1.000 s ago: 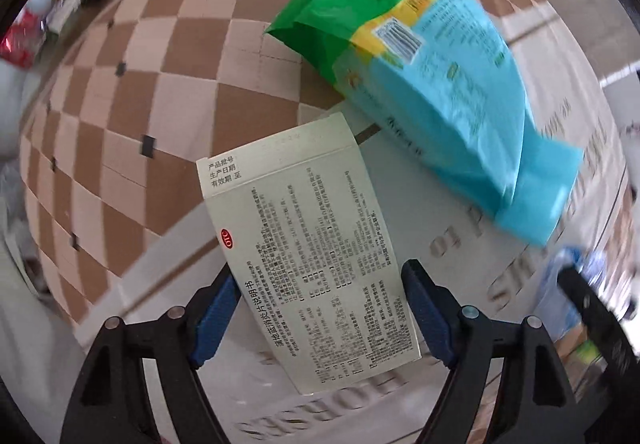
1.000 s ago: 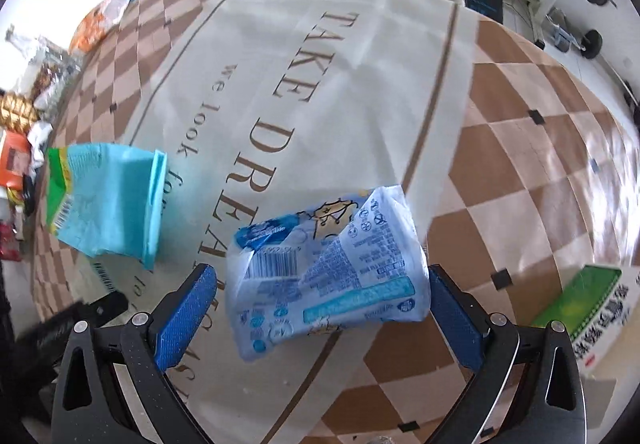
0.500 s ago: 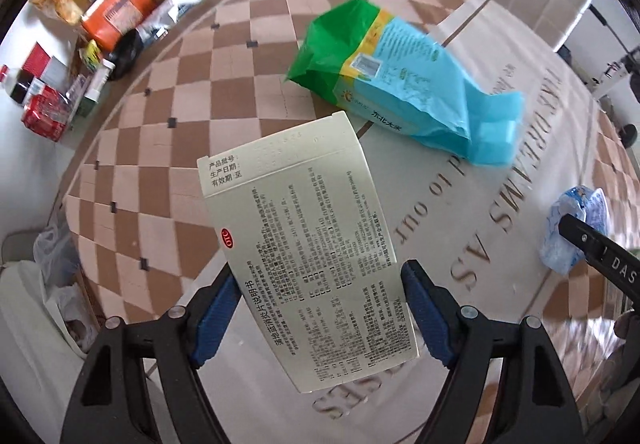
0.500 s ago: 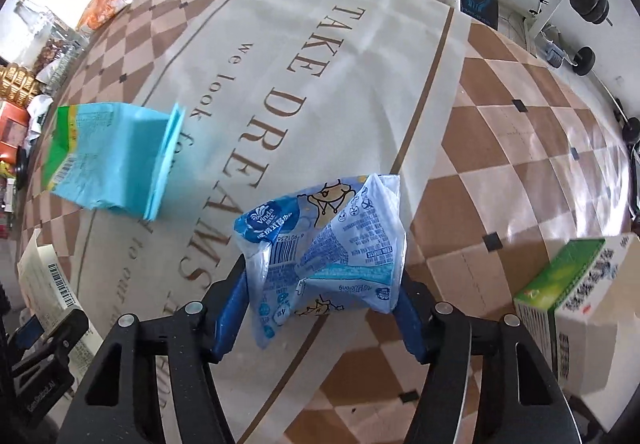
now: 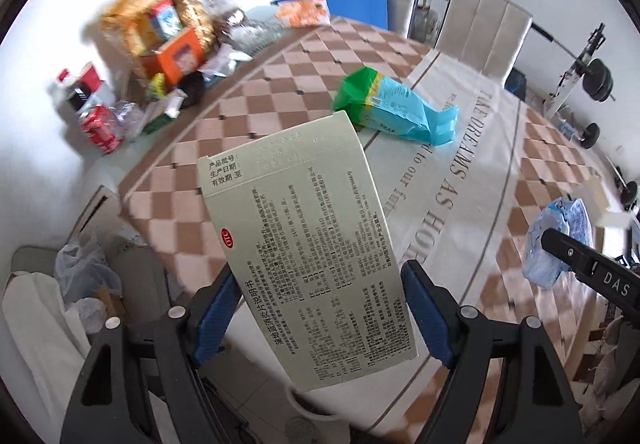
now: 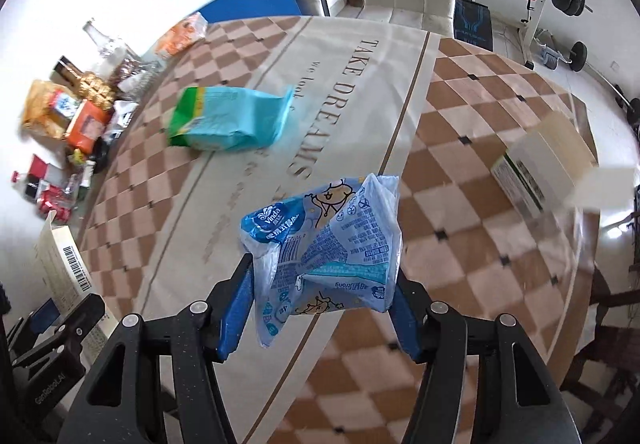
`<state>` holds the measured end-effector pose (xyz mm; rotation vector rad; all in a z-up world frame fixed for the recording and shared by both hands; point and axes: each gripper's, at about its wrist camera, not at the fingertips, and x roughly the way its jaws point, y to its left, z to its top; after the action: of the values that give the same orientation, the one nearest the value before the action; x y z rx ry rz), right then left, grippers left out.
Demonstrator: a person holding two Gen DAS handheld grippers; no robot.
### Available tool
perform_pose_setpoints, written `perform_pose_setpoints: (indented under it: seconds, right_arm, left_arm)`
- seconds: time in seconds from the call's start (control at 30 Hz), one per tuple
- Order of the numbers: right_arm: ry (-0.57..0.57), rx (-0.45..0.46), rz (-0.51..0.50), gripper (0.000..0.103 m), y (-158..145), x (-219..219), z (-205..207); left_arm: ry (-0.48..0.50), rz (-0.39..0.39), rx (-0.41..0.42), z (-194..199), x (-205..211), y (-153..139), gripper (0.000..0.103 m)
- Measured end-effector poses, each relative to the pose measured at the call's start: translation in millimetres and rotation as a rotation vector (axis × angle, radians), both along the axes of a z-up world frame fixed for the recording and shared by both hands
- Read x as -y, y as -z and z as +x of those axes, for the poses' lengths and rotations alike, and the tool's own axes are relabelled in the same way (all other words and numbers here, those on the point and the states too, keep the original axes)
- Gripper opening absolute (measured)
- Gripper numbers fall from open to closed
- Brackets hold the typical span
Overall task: Collect trash
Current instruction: 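Carry the white box and blue wrapper over the bin and release both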
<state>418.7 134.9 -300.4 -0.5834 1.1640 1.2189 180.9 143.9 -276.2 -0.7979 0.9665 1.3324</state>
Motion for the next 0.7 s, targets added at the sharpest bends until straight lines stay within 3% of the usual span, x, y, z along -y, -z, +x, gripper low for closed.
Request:
perform_pose_setpoints:
  seconds: [0.4, 0.53, 0.7]
  right_arm:
    - [0.037, -0.021, 0.105, 0.062, -64, 167, -105]
    - [0.046, -0.041, 0.095, 0.062, -64, 208, -128]
    - [0.021, -0.061, 0.033, 0.062, -38, 252, -152]
  left_arm:
    - [0.141, 0.068, 0.026, -58, 118, -57, 0.078]
    - [0.171, 0.047, 0.042, -68, 142, -53, 0.078]
    - [0.157, -0.045, 0.08, -88, 173, -22, 0.078]
